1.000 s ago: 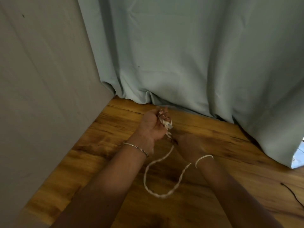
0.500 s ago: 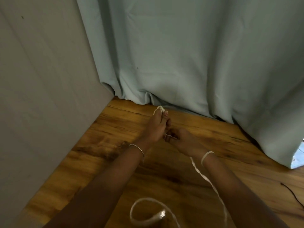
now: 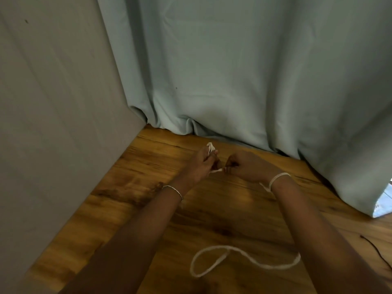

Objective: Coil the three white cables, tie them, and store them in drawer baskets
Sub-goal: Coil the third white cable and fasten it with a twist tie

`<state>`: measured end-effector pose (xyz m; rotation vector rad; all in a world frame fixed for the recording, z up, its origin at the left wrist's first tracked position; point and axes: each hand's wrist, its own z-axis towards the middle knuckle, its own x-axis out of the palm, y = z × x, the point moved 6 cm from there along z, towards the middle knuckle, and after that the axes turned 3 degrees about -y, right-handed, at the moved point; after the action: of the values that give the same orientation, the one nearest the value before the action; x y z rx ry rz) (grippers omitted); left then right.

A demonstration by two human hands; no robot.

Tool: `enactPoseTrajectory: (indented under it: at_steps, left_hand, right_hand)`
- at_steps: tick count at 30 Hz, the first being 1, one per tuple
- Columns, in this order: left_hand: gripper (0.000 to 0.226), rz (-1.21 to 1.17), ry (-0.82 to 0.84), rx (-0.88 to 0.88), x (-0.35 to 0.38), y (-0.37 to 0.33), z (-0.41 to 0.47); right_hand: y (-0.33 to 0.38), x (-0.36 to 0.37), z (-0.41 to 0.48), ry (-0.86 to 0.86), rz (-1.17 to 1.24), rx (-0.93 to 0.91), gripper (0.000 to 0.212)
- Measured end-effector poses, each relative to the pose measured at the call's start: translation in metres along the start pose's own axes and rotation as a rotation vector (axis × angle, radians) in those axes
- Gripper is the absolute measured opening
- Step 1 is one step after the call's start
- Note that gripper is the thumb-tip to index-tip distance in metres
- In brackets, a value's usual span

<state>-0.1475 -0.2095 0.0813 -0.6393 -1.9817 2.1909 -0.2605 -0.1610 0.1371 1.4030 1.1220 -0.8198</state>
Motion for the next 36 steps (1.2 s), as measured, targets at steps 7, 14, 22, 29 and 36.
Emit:
enactPoseTrajectory:
  at_steps: [7,14,22,29,36]
  left_hand:
    - [0.03,-0.046,0.132,-0.117,0.009,0.004,-0.01]
    - [0.063,-0.047,0.143,-0.21,0.005,-0.001,-0.005]
    - [0.086,-0.081,0.217,-0.239,0.014,-0.006,-0.008]
    - [0.071,-0.349,0.196,-0.163,0.027,-0.036,-0.011]
    - [0.064,-0.917,0.077,-0.259,0.029,-0.035,0.006]
  right_hand:
    - [0.007,-0.027,-0.001,-0.17,-0.204,-0.039,0.023]
    - [-0.001,-0.038,0.002,-0.455,-0.116,-0.125,0.017]
    - [-0.008,-0.035,0.007,-0.529,0.04,-0.29,0.012]
    - [-0.043,-0.017,0.015,-0.497,0.7,-0.041,0.013]
    - [-0.039,0.032,0.006,-0.358,0.852,0.077,0.021]
